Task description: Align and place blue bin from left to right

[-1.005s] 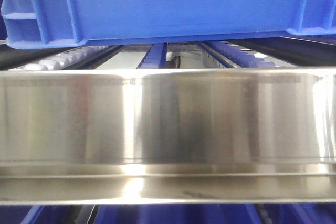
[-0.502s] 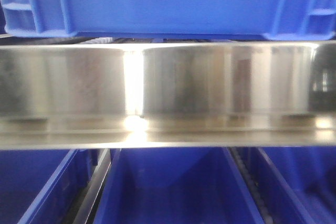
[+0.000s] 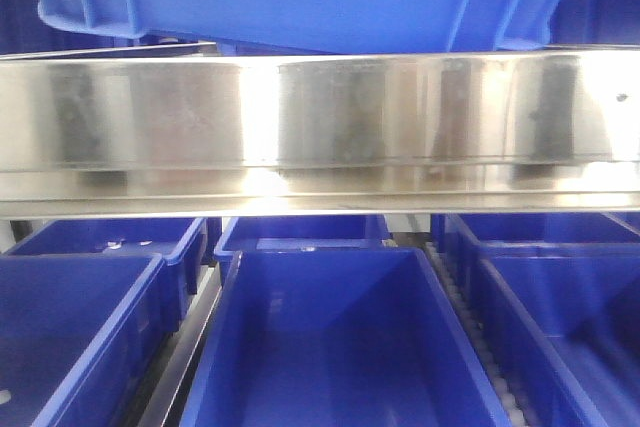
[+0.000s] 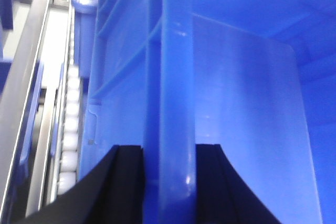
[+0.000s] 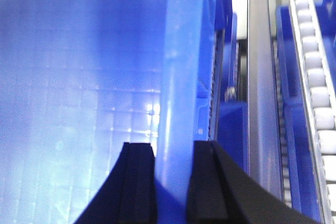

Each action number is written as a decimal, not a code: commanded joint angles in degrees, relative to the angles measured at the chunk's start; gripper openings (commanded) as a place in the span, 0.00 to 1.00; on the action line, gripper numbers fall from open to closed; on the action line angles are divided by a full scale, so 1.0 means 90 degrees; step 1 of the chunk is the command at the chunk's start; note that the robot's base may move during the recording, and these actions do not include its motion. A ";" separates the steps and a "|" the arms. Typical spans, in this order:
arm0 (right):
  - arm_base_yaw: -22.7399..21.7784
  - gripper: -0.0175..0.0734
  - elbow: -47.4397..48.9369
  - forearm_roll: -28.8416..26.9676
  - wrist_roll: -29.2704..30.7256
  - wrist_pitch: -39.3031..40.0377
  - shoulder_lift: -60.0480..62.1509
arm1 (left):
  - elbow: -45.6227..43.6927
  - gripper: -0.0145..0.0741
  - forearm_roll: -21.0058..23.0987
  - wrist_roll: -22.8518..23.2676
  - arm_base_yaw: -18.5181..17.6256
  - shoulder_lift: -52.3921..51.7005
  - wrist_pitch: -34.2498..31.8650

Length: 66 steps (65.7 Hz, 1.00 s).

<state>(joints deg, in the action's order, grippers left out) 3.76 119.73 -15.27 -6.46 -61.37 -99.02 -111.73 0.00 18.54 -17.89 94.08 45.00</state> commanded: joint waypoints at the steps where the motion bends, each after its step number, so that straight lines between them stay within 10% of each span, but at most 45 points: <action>1: -0.0001 0.11 0.0057 -0.0101 0.0100 -0.0081 0.0087 | -0.0132 0.04 0.0372 0.0017 -0.0018 -0.0182 -0.0779; 66: -0.0001 0.11 0.0057 -0.0101 0.0100 -0.0081 0.0087 | -0.0132 0.04 0.0372 0.0017 -0.0018 -0.0182 -0.0779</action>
<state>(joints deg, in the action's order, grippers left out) 3.76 119.73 -15.27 -6.68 -64.59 -99.02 -111.73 0.39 18.41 -17.79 94.08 45.74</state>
